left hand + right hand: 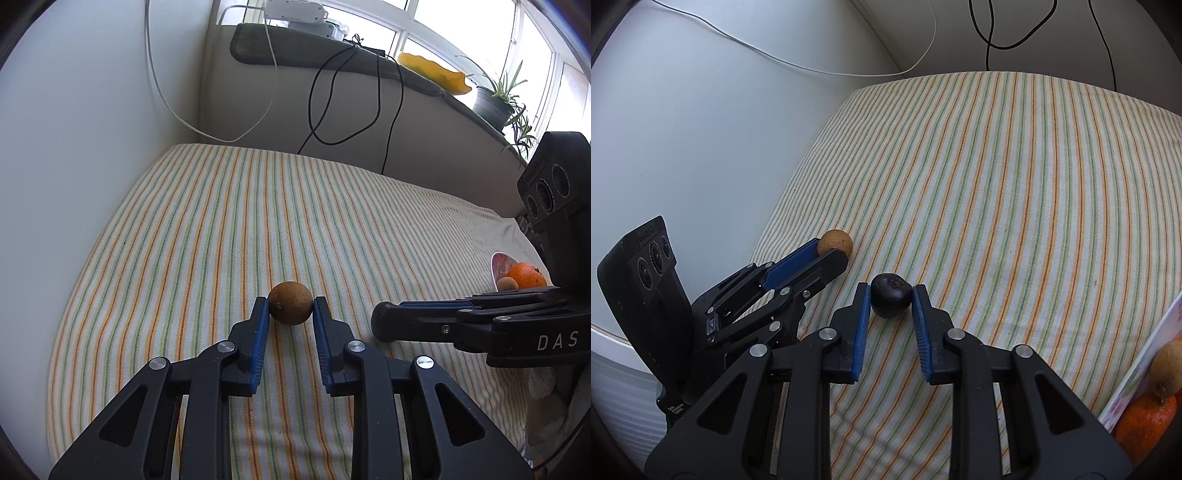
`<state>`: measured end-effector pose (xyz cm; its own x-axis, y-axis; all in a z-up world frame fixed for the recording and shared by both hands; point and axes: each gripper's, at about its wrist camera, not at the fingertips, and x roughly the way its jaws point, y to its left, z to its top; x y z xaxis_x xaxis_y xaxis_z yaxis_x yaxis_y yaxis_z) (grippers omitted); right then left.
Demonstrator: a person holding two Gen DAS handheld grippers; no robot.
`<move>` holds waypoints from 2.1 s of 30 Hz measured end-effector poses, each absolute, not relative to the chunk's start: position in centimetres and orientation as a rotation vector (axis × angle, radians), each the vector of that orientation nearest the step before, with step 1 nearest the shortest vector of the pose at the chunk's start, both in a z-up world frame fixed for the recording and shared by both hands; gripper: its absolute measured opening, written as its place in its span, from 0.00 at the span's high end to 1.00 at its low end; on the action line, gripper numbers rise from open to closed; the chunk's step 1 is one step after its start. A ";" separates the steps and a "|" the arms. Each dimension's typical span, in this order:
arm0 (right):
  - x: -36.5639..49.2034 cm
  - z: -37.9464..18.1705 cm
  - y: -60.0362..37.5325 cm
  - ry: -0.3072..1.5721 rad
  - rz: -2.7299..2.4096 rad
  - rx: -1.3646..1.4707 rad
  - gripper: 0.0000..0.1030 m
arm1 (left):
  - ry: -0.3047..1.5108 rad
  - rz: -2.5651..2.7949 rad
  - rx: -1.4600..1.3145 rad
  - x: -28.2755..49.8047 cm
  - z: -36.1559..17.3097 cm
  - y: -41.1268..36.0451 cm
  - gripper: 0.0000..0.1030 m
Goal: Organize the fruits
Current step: 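Close the left tool on the kiwi while the right tool grasps the plum, then carry the kiwi and plum onto the plate and open both tools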
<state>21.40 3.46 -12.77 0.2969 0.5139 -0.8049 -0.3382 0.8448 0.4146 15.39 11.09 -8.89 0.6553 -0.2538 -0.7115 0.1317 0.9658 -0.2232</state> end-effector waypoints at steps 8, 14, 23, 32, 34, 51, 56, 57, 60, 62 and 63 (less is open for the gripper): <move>19.7 -10.9 1.5 1.092 0.575 0.162 0.77 | 0.805 -0.241 -0.171 13.5 -7.9 10.4 0.78; 18.1 -8.8 -1.2 1.046 0.570 0.157 0.77 | 0.782 -0.274 -0.184 12.1 -6.8 8.9 0.78; 15.9 -5.6 -6.2 0.988 0.527 0.142 0.77 | 0.750 -0.347 -0.181 10.4 -4.9 5.6 0.78; 15.0 -3.9 -10.8 0.953 0.465 0.112 0.77 | 0.748 -0.440 -0.160 10.0 -4.2 1.2 0.78; 14.6 -3.9 -11.3 0.945 0.453 0.093 0.77 | 0.751 -0.457 -0.152 10.1 -4.2 0.2 0.78; 16.1 -4.0 -13.8 0.924 0.389 0.004 0.77 | 0.776 -0.516 -0.120 10.4 -4.2 -5.1 0.78; 16.5 -4.2 -13.9 0.928 0.386 -0.013 0.77 | 0.786 -0.518 -0.114 10.6 -4.4 -5.7 0.78; 16.5 -4.2 -13.9 0.928 0.383 -0.015 0.77 | 0.787 -0.517 -0.113 10.7 -4.4 -5.8 0.78; 16.8 -4.3 -13.8 0.932 0.381 -0.026 0.77 | 0.788 -0.516 -0.117 10.8 -4.5 -5.8 0.78; 17.0 -4.5 -13.7 0.936 0.381 -0.030 0.77 | 0.789 -0.516 -0.116 10.8 -4.6 -5.8 0.78; 17.1 -4.5 -13.7 0.936 0.380 -0.032 0.77 | 0.790 -0.516 -0.115 10.8 -4.6 -5.8 0.78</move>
